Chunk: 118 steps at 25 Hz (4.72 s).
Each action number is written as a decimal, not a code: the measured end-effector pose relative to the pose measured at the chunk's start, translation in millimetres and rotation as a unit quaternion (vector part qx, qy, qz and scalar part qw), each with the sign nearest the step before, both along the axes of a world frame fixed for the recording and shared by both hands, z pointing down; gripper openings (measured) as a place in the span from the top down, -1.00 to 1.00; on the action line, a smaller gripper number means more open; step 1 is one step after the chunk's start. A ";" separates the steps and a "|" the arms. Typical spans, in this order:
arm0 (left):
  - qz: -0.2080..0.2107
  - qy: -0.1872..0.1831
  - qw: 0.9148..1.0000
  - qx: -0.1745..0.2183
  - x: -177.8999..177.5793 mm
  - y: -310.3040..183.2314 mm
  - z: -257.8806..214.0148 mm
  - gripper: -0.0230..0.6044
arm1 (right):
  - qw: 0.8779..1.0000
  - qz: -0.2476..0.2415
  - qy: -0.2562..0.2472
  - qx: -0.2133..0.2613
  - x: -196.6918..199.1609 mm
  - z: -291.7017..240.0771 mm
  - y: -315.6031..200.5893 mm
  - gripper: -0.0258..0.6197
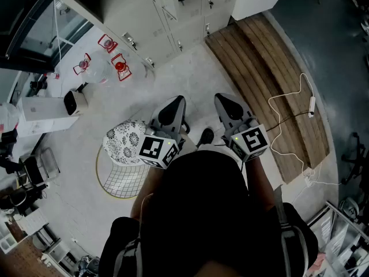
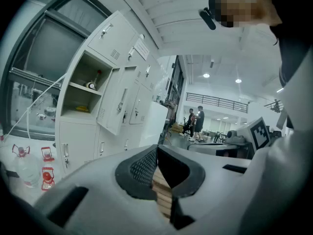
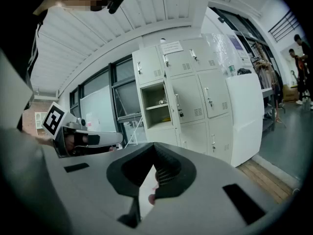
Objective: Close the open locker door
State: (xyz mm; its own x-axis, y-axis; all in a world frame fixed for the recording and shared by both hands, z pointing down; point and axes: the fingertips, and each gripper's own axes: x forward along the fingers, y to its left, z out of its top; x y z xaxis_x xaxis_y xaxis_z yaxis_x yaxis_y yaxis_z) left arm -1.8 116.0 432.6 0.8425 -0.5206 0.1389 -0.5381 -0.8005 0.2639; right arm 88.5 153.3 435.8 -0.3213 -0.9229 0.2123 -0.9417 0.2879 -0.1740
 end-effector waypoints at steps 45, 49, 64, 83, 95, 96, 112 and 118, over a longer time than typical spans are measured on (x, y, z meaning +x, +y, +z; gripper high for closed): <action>0.038 0.027 0.999 0.002 10.2 -117.5 -3.9 0.87 | 0.999 0.045 -0.017 0.001 7.3 -20.4 -110.5 0.91; 0.040 0.032 0.999 0.002 4.7 -145.9 -1.2 0.87 | 0.999 0.051 -0.013 0.001 6.6 -20.4 -139.1 0.91; 0.054 0.021 0.998 -0.010 10.4 -193.4 10.5 0.87 | 0.998 0.061 -0.013 -0.006 16.4 -14.3 -194.4 0.91; -0.087 0.002 0.996 -0.007 78.6 -222.7 -10.4 0.87 | 0.994 -0.107 -0.025 0.013 90.5 -40.0 -270.9 0.91; -0.179 0.010 0.984 0.015 109.3 -235.9 -33.9 0.87 | 0.977 -0.212 -0.005 0.019 109.1 -45.0 -298.5 0.91; -0.189 0.009 0.982 0.012 109.3 -236.6 -33.9 0.87 | 0.975 -0.220 -0.002 0.020 109.8 -46.3 -299.9 0.91; -0.267 0.005 0.964 0.018 109.5 -234.1 -44.4 0.87 | 0.950 -0.305 0.008 0.073 93.7 -85.1 -328.5 0.90; -0.277 0.004 0.961 0.009 109.4 -228.8 -37.4 0.87 | 0.947 -0.311 0.001 0.085 84.3 -92.4 -337.2 0.84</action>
